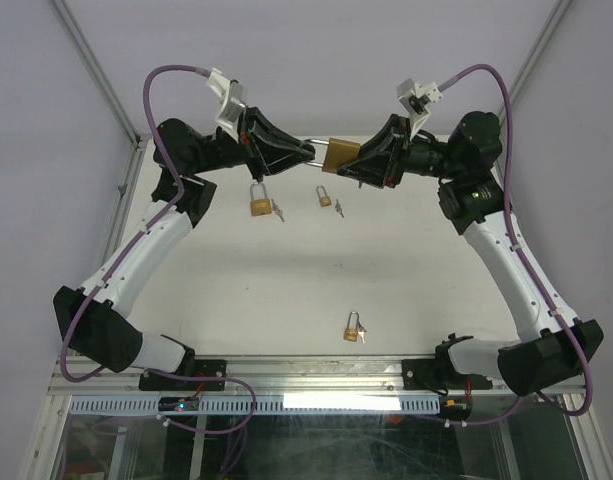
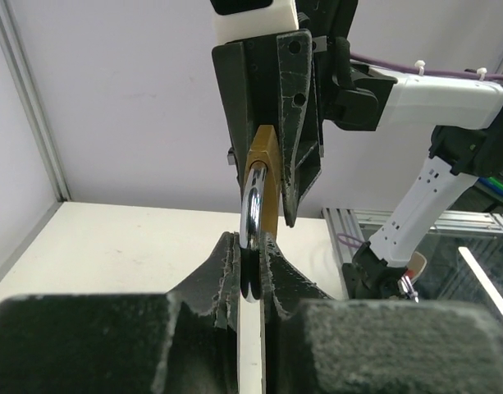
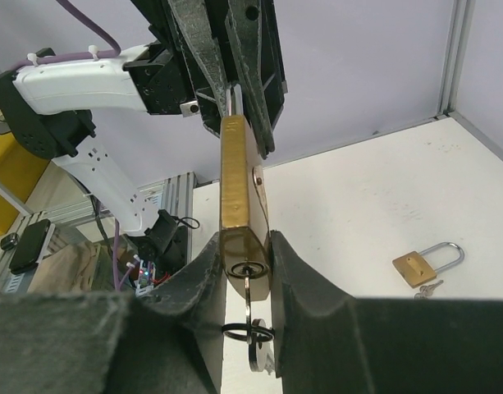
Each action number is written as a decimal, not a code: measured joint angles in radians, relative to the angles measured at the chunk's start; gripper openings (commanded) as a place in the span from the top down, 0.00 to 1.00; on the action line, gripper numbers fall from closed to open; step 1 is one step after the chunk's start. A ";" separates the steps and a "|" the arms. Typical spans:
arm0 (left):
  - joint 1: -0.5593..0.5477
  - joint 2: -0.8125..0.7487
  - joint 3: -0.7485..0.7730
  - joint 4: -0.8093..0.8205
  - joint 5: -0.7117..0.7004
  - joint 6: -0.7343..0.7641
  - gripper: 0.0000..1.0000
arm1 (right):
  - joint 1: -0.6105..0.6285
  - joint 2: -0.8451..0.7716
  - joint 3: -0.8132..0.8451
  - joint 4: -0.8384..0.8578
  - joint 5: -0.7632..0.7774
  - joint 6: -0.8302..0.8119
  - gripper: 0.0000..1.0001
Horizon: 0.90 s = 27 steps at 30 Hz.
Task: Unlock with the key
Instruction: Unlock the lock.
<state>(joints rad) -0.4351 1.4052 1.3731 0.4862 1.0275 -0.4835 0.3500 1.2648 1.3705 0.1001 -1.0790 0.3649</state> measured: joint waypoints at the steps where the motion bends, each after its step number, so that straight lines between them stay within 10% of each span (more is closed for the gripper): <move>1: -0.003 0.000 0.001 -0.005 0.000 0.013 1.00 | -0.001 0.000 0.000 0.000 -0.003 -0.002 1.00; 13: -0.075 -0.109 -0.044 -0.151 -0.132 0.323 1.00 | -0.013 -0.008 0.008 0.013 -0.051 -0.028 1.00; 27: -0.064 -0.032 -0.045 -0.012 -0.062 0.141 1.00 | -0.006 -0.046 0.008 -0.120 0.025 -0.144 0.52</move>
<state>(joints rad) -0.4988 1.3735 1.3285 0.4744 0.9653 -0.3424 0.3435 1.2186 1.3785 -0.0196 -1.0542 0.2207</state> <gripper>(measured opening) 0.086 0.413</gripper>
